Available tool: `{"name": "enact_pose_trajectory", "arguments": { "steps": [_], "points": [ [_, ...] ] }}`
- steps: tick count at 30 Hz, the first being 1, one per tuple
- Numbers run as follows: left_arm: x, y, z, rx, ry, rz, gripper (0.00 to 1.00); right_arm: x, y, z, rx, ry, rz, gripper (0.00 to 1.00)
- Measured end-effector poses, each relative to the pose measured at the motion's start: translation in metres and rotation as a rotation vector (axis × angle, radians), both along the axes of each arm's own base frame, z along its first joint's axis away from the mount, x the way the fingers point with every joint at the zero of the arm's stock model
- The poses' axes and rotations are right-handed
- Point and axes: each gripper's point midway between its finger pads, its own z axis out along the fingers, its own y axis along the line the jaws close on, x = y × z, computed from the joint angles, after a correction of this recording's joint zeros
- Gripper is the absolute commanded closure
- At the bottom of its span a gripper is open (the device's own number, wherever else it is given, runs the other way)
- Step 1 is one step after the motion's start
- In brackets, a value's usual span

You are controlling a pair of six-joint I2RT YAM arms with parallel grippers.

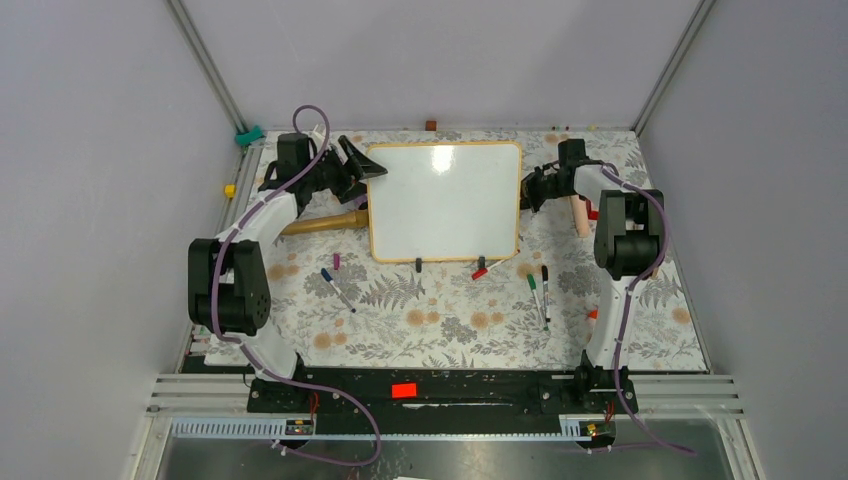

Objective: Write a sentence on the whiteboard
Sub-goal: Move the whiteboard to the center of the board.

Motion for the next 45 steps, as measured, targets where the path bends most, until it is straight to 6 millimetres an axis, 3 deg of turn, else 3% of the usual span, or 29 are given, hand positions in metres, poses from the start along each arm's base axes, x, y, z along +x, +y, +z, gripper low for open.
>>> {"name": "enact_pose_trajectory", "arguments": {
  "steps": [27, 39, 45],
  "points": [
    [-0.059, -0.008, -0.01, -0.003, 0.025, -0.049, 0.21, -0.026, -0.004, 0.005, -0.022, -0.029, 0.044, 1.0],
    [-0.087, -0.015, -0.017, -0.001, 0.04, -0.074, 0.21, -0.051, -0.008, 0.007, -0.035, -0.027, 0.071, 1.0],
    [-0.098, -0.015, -0.02, 0.006, 0.038, -0.084, 0.16, -0.055, -0.012, 0.007, -0.04, -0.029, 0.068, 1.0]
  ]
}}
